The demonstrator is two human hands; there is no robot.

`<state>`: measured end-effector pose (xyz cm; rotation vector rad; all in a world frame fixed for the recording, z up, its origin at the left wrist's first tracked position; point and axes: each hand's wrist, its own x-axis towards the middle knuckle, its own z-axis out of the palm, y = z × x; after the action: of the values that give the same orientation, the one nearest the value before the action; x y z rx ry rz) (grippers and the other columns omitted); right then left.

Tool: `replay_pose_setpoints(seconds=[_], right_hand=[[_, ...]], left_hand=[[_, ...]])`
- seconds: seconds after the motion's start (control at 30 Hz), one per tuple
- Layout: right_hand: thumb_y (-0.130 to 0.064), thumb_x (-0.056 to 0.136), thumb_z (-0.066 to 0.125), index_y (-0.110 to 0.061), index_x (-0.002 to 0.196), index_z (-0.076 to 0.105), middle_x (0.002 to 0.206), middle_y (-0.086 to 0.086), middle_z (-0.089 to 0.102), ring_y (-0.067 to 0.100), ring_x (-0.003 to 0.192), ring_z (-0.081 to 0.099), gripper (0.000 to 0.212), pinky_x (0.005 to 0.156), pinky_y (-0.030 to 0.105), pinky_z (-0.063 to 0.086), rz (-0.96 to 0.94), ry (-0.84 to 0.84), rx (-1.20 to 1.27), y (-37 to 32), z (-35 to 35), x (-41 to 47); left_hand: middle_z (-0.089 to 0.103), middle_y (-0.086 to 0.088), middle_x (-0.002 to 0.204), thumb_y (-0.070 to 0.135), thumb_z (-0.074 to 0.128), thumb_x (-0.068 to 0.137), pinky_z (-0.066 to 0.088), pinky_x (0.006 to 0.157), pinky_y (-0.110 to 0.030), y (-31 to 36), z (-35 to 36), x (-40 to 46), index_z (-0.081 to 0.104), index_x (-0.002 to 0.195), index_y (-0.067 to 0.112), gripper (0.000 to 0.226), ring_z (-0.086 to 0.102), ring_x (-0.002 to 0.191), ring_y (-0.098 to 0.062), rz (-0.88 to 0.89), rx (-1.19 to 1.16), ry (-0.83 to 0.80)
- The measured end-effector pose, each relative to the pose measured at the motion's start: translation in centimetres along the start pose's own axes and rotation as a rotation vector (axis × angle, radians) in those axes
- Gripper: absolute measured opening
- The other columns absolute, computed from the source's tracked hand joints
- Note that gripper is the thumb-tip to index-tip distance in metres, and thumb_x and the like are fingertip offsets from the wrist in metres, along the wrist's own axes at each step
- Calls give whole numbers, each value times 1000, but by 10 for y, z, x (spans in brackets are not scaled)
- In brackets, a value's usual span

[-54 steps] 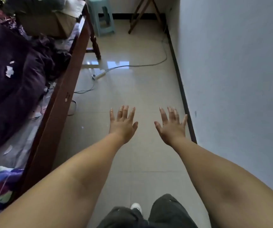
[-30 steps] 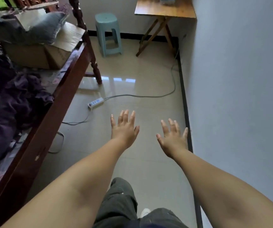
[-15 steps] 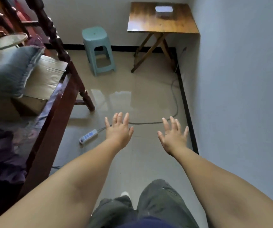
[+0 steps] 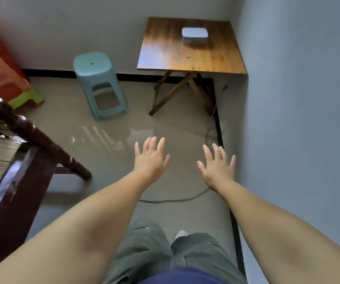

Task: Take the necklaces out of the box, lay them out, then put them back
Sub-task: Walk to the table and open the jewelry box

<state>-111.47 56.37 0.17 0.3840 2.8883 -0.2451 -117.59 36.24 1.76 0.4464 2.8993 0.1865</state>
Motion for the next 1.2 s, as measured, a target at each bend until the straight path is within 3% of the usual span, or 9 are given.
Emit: replay_pose_setpoints(seconds=[0.2,0.53,0.8,1.07,1.2], right_hand=[[-50,96,23,-31,149,2,160,2,1,20,146,-4,60,113,56,-3,-16,2,-15,3,-24,156],[-47,97,24,-28,149,5,160,4,6,22,146,0,59,114,55,2,97,33,52,-11,-93,414],[-48,97,24,-28,148,5,160,5,8,25,146,3,58,114,56,5,72,24,39,22,-128,603],[-53,95,28,-29,148,8,160,5,11,26,146,7,62,115,54,5,-123,-36,-33,60,-166,812],[-47,95,40,-24,148,17,159,5,16,25,146,10,62,116,49,8,-237,-40,-58,63,-172,899]], left_hand=[[8,-8,157,44,23,98,-4,114,-53,-5,-10,159,1,147,22,58,-2,144,-23,-25,8,-19],[12,-9,157,46,25,96,-1,113,-54,-32,-69,455,5,147,22,59,2,144,-24,85,45,-39],[14,-7,156,48,28,95,3,114,-54,3,-83,644,7,146,26,59,4,144,-25,160,-8,-52],[17,-8,157,45,32,97,20,114,-44,33,-87,820,11,147,18,61,14,143,-25,-31,-245,-139],[16,-4,157,46,34,97,24,112,-40,51,-87,887,13,147,21,60,20,142,-22,-244,-558,-137]])
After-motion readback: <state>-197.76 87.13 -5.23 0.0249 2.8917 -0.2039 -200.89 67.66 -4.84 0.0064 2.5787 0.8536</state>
